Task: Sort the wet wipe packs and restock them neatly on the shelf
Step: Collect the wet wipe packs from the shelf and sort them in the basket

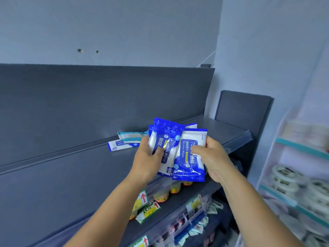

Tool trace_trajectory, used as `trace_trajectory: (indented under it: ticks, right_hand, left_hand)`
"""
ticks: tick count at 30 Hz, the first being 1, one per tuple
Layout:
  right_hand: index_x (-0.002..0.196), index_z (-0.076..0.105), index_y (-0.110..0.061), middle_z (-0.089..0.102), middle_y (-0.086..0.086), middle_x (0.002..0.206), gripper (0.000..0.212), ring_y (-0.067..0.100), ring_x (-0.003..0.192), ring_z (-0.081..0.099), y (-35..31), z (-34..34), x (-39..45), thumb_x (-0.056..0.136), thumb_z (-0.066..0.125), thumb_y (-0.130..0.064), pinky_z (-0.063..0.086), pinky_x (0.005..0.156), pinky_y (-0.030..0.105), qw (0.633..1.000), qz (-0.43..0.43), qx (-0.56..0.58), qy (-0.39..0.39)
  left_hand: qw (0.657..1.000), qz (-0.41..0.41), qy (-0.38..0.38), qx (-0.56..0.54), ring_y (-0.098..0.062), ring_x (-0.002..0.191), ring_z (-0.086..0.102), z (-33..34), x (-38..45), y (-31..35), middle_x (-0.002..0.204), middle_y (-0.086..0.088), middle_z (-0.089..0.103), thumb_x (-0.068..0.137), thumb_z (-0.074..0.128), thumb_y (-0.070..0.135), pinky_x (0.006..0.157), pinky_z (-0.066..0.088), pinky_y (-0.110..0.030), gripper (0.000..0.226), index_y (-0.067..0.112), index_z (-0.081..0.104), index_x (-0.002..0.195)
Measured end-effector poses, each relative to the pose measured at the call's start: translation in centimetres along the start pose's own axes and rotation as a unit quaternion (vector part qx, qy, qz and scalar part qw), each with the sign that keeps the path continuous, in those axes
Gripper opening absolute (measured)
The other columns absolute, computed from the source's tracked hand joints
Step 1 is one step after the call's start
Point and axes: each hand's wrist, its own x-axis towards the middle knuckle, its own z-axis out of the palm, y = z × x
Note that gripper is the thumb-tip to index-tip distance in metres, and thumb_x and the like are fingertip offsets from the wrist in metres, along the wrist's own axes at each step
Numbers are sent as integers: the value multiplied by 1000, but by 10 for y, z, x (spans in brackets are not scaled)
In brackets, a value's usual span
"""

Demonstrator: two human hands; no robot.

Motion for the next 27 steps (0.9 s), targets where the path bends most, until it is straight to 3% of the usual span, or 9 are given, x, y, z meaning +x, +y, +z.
trace_trajectory:
  ticks: [7,12,15,17,19,21,23,25,27]
  right_hand:
    - [91,68,-17,74,9,87,29,27,77,71,13,-95,-68,81,58,9,57,79,48,991,14,-11,134]
    - [89,68,-22,75,5,86,26,28,81,71,33,-167,-127,84,60,1,56,83,51,973,36,-25,227]
    - [82,70,-26,75,1,79,26,29,79,70,43,-208,-168,85,59,-3,56,82,50,956,58,-21,287]
    - [80,72,-29,74,6,84,21,36,86,69,51,-236,-196,82,62,-10,55,84,53,945,71,-26,318]
    - [82,69,-27,69,23,93,12,45,84,66,58,-266,-226,71,65,-24,54,81,47,938,86,-34,333]
    - [83,66,-20,62,31,101,18,40,74,62,66,-300,-258,67,66,-30,48,73,41,931,102,-34,347]
    - [85,68,-20,70,19,94,6,32,81,67,72,-333,-290,79,67,-22,52,79,43,927,108,-43,358]
    - [87,69,-25,74,4,90,11,28,86,69,81,-367,-321,87,63,-16,54,84,46,917,124,-46,376]
    - [88,67,-26,73,2,88,15,24,81,67,94,-400,-352,88,60,-13,54,79,42,907,147,-50,391]
  left_hand:
    - [991,-6,-130,-3,-20,90,69,85,-35,-2,97,2,72,85,57,0,86,54,-44,27,22,57,99]
    - [968,1,-251,30,-20,93,67,163,-76,-9,101,1,69,86,49,3,87,53,-47,27,25,51,101]
    - [952,-4,-304,40,-22,86,64,213,-113,-11,93,-2,64,87,45,5,84,54,-46,20,14,46,106]
    - [945,-1,-323,50,-20,81,60,244,-141,-10,88,-1,60,94,45,14,81,51,-39,11,10,45,104]
    - [938,5,-341,60,-15,76,56,275,-172,-6,86,0,59,97,46,23,73,46,-32,16,9,46,104]
    - [929,-2,-362,69,-13,74,54,306,-204,-5,84,0,57,97,46,21,69,42,-30,18,6,47,106]
    - [920,-28,-385,68,-18,80,57,339,-238,-7,84,1,56,97,44,17,75,45,-32,13,9,47,106]
    - [910,-61,-404,72,-23,89,61,370,-273,-12,87,1,58,97,41,17,82,50,-36,7,16,45,103]
    - [898,-98,-424,58,-18,83,60,400,-311,-17,89,1,58,99,39,15,73,51,-32,8,20,44,104]
